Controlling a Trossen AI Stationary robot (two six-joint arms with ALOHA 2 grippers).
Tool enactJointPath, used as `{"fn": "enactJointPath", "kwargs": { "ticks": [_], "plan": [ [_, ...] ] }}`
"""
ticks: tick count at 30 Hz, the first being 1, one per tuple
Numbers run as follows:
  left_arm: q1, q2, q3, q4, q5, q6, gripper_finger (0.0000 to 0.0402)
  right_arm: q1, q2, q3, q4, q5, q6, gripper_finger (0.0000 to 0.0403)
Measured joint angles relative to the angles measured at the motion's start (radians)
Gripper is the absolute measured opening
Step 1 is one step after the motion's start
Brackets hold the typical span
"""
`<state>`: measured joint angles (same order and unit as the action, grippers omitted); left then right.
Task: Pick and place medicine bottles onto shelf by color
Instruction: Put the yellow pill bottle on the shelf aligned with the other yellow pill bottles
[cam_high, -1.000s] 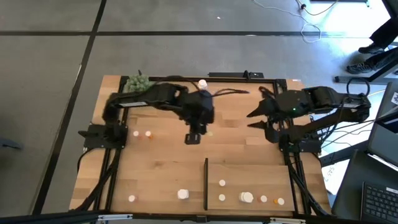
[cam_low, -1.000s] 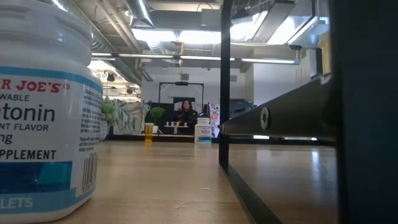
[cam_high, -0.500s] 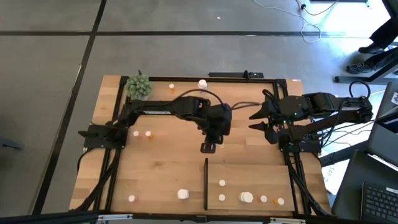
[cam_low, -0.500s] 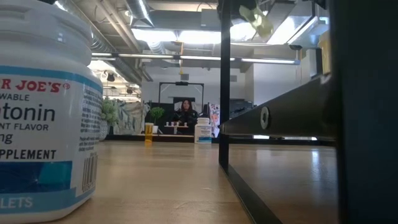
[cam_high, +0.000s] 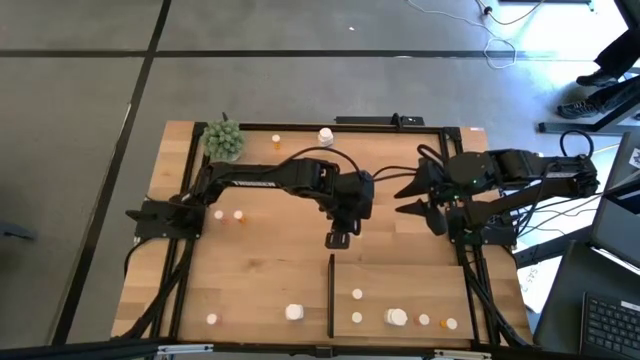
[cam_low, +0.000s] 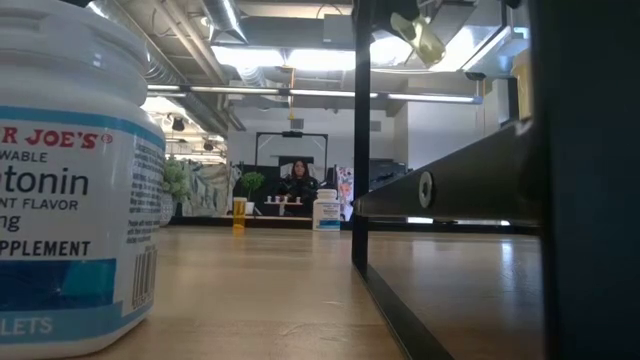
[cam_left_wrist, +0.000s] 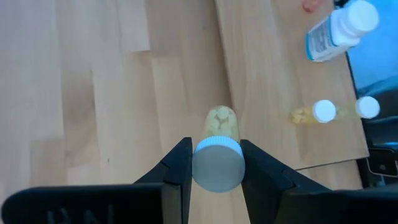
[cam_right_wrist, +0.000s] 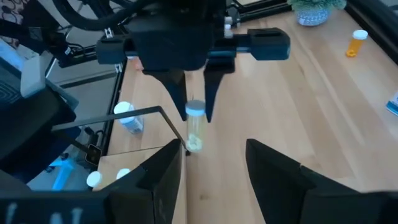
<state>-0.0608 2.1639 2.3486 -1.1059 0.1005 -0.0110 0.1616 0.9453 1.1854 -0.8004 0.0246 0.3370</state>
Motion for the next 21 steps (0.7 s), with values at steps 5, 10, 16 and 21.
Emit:
{"fn": "enactJointPath", "kwargs": {
  "ticks": [5, 10, 16, 21],
  "plan": [
    [-0.001, 0.000, 0.000, -0.001, -0.011, -0.009, 0.0089, 0.000, 0.011, 0.000, 0.011, 0.000, 0.001, 0.0180],
    [0.000, 0.000, 0.007, 0.004, -0.017, -0.012, 0.0089, 0.003, 0.040, 0.000, 0.000, -0.013, -0.059, 0.0180],
    [-0.001, -0.001, 0.007, -0.003, -0.061, -0.012, 0.0090, 0.005, 0.121, 0.000, -0.009, -0.078, -0.138, 0.0180],
    [0.000, -0.003, 0.007, -0.005, -0.065, -0.013, 0.0090, 0.005, 0.200, 0.000, 0.001, -0.078, -0.137, 0.0180]
  ]
}}
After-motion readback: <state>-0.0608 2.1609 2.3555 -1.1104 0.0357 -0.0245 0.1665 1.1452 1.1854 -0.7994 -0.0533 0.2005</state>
